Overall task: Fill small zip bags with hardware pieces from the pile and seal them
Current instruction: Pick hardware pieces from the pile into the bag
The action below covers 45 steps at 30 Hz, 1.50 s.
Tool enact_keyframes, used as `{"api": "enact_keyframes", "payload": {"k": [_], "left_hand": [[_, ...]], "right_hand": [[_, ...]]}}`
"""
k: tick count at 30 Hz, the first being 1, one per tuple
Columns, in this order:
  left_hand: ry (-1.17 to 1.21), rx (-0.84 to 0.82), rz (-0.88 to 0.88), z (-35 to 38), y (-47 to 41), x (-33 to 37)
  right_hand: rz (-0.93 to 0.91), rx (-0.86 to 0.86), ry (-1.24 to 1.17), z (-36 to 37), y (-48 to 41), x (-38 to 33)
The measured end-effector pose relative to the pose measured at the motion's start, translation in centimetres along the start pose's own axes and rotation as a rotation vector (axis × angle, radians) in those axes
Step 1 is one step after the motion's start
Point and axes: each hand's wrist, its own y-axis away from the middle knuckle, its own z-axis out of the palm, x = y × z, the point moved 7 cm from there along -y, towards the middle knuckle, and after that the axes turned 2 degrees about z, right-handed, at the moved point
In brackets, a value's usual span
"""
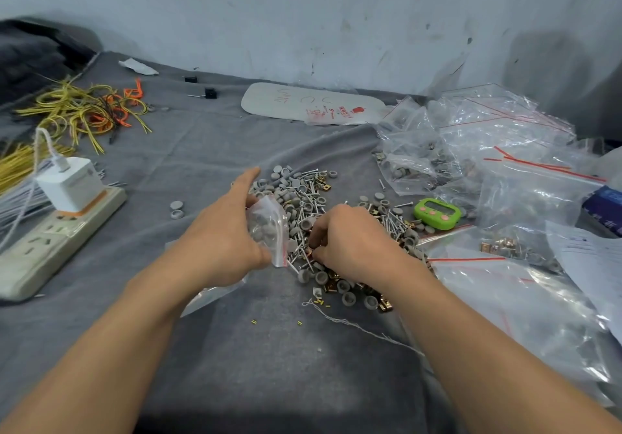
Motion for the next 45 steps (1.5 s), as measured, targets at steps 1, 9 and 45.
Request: {"api": "enact_keyframes", "payload": {"k": [1, 9, 45], "left_hand": [[-0.022, -0.019, -0.006, 0.2, 0.1, 0.0], [-0.260, -0.098, 0.024, 2.3, 0.8, 1.0], [0.103, 0.021, 0.204, 2.1, 0.9, 4.0]], "right_hand": [[0.008, 0.001, -0.014, 0.0, 0.0, 0.1], [0.062, 0.084, -0.123, -0.3, 0.3, 1.2], [-0.162, 0.145, -0.562, -4.4, 2.4, -2.5]]}}
